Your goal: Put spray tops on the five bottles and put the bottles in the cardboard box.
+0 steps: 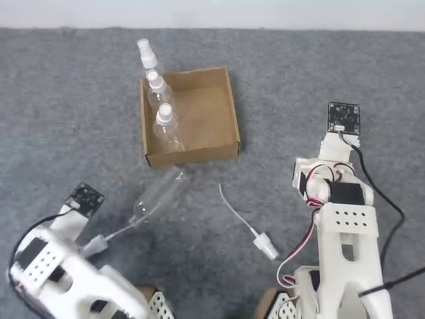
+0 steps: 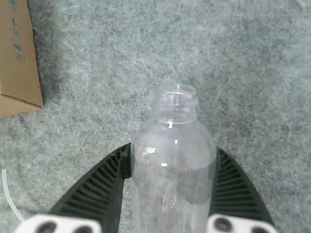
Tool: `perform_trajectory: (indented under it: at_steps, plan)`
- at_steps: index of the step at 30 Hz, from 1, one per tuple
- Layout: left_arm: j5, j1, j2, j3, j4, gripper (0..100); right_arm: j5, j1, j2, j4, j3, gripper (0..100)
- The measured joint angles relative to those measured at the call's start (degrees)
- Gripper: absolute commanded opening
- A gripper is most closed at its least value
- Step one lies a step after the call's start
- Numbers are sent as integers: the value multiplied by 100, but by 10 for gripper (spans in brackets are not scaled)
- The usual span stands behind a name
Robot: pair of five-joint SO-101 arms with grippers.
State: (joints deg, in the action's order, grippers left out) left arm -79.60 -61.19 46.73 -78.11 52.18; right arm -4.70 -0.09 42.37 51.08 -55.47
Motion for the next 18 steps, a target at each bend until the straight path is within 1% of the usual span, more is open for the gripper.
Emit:
perform_trajectory:
  at_steps: [4,7,14,18]
  plan:
    - [404,176,0,0,-220,295,0,0,0,0,0,176]
    - [862,396,0,0,-352,295,0,0,0,0,0,176]
    - [2426,1037,0,0,-958,295,0,0,0,0,0,176]
    - [2927,1222,0,0,-1275,295,0,0,0,0,0,176]
